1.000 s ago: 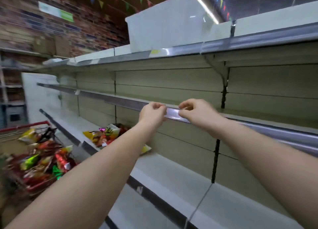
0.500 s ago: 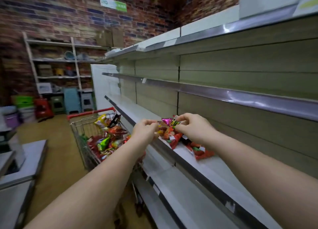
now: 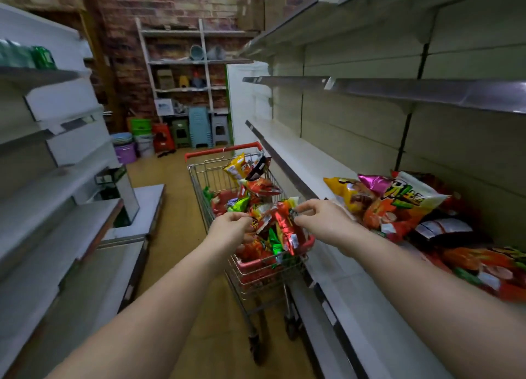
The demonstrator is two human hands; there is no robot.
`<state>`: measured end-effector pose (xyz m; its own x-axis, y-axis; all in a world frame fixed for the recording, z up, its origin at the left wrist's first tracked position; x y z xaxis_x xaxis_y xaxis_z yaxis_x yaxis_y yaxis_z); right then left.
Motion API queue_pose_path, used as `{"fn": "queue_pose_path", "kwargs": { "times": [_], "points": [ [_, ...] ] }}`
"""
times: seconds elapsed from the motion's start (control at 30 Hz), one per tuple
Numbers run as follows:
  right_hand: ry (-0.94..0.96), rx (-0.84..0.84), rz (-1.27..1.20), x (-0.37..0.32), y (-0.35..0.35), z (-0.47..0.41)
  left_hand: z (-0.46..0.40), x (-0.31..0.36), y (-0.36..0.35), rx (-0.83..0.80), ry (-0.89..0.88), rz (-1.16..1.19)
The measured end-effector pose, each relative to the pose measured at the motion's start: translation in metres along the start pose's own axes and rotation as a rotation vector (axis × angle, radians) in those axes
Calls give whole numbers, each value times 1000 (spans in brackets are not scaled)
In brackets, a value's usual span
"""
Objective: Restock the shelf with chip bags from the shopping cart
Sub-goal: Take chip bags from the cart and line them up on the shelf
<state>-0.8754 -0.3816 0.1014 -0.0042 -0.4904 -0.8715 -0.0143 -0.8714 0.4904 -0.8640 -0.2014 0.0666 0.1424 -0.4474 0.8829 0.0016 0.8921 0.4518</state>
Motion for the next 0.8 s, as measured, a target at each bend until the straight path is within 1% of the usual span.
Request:
{"fn": "queue_pose_path", "kwargs": {
  "times": [0.17, 0.27, 0.43, 0.6, 0.8],
  "points": [
    [-100, -74, -92, 45, -15, -95, -83, -9, -28, -12, 108, 19],
    [-171, -95, -153, 70, -21, -149, -125, -15, -46, -56, 154, 19],
    [-302, -128, -233, 104, -43, -216, -190, -29, -63, -105, 209, 13],
    [-387, -71, -238, 135, -57, -287, -280, -45, -82, -165, 245, 12],
    [-512, 106, -219, 174, -70, -381, -399, -60, -109, -318, 245, -11]
  ]
}}
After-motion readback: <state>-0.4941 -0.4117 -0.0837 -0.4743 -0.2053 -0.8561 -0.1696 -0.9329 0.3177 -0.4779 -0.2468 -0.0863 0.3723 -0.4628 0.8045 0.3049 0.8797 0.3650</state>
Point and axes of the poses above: each hand's wrist, its own z-axis away from the middle knuckle, its own y-axis out of the back of the hand, x = y × z, the point moved 8 cm from there along -z, towards the middle knuckle, and after that the axes turned 13 degrees about -z, right-handed, at the moved point
